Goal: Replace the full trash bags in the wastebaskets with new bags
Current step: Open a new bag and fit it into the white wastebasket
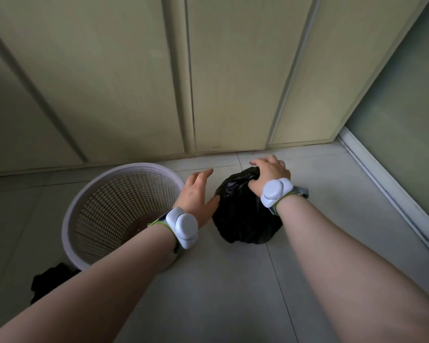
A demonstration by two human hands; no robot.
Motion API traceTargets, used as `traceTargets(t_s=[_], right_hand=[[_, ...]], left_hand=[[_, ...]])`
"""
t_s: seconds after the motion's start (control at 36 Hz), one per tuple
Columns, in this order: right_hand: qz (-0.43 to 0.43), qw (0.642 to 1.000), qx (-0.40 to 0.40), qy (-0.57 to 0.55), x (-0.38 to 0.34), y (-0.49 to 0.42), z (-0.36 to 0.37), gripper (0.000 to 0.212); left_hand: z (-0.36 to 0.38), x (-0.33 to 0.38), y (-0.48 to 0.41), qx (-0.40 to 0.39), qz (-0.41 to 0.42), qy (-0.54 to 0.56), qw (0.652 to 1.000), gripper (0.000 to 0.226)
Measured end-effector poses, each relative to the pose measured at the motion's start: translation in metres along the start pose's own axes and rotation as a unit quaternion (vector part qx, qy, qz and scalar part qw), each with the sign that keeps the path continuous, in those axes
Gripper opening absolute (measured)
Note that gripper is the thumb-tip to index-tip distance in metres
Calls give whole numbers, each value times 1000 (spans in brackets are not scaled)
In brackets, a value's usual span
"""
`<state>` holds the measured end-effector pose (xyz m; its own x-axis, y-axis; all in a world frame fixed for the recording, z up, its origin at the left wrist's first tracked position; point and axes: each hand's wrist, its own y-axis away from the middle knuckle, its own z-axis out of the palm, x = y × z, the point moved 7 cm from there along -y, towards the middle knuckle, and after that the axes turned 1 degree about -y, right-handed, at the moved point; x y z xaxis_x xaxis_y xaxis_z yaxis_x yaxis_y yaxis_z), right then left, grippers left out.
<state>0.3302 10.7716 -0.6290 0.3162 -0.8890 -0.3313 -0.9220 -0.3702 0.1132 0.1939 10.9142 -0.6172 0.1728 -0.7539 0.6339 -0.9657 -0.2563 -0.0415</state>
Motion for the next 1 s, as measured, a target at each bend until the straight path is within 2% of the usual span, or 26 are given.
traceTargets(t_s=[0.11, 0.25, 0.36, 0.53, 0.64, 0.86, 1.0], right_hand=[[-70, 996, 53, -9, -39, 2, -15, 64], [-186, 976, 95, -68, -108, 14, -25, 64], [-254, 956, 93, -111, -166, 32, -19, 63], [-354, 928, 35, -110, -261, 81, 20, 60], [-402, 910, -10, -97, -315, 118, 57, 60], [-464, 879, -98, -57, -375, 185, 133, 61], [-450, 873, -185, -46, -375, 214, 193, 57]], left_hand=[[-20, -5, 4, 22, 13, -16, 1000, 66], [-67, -21, 14, 49, 35, -59, 996, 67], [-112, -52, 34, 67, 47, -107, 991, 69], [-166, -134, 91, 72, 5, -172, 982, 76], [-190, -196, 138, 69, -55, -186, 978, 69], [-174, -310, 215, 35, -198, -118, 972, 72], [-139, -360, 242, -12, -273, -65, 960, 74]])
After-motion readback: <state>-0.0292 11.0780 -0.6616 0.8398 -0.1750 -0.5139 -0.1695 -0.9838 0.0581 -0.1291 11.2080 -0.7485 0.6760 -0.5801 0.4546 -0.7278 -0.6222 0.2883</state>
